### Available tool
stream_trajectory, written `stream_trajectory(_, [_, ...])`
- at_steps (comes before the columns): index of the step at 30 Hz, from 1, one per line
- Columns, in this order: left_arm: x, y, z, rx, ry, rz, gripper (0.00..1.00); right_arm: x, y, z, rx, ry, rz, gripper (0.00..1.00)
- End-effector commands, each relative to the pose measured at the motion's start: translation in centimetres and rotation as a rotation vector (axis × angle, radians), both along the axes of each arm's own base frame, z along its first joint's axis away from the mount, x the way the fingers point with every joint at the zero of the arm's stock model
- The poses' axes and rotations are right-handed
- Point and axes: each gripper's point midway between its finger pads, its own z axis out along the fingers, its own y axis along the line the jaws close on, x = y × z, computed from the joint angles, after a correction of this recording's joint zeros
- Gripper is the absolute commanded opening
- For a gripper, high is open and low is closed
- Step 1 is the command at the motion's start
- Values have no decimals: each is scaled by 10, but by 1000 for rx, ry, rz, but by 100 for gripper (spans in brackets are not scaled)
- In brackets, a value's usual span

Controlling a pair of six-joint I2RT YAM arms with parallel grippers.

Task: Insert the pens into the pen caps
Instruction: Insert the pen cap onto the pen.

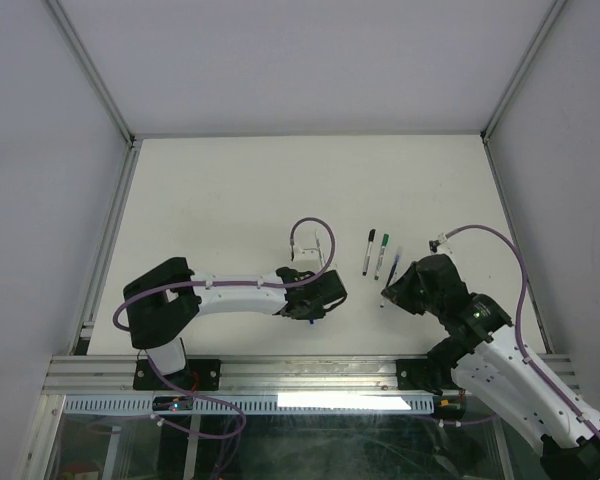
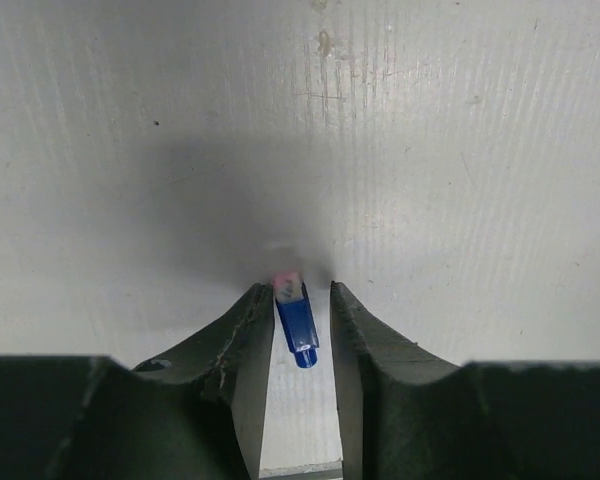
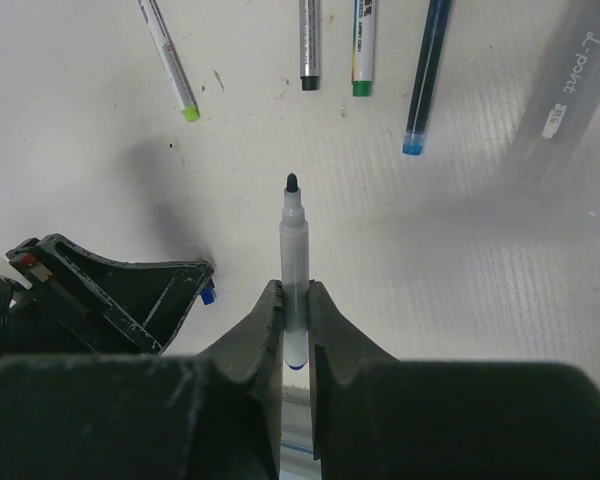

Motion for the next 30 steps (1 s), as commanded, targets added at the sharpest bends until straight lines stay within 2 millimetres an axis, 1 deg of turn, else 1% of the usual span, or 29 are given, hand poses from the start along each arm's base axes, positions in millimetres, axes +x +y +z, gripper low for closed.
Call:
stream_trajectory(1, [-6,-8,-13,-2,50,-35,26,4,2,8,23,-29,-4,0])
stream_trajectory(4, [-8,-9,-14,11,52,-64,19,4,2,8,23,-30,-4,0])
stream_trajectory(6, [-10,-7,-14,33,60,-70,19,3,2,7,22,-30,-4,0])
stream_trajectory(9, [-15,-4,-15,85,66,-84,26,3,1,7,24,-29,-8,0])
stream_trajectory(12, [-23,-2,-16,143,71,-88,35,3,2,6,27,-28,-6,0])
stream_trajectory(16, [-36,4,-23,216,90,-83,37,2,1,5,28,-23,-8,0])
stream_trajectory(19, [-38,5,-26,234,94,-75,34,2,2,4,32,-23,-7,0])
stream_trajectory(22, [-36,8,-27,256,86,-71,31,1,3,5,34,-23,-3,0])
stream_trajectory(30, [-29,9,-29,300,69,-98,16,2,4,7,36,-26,1,0])
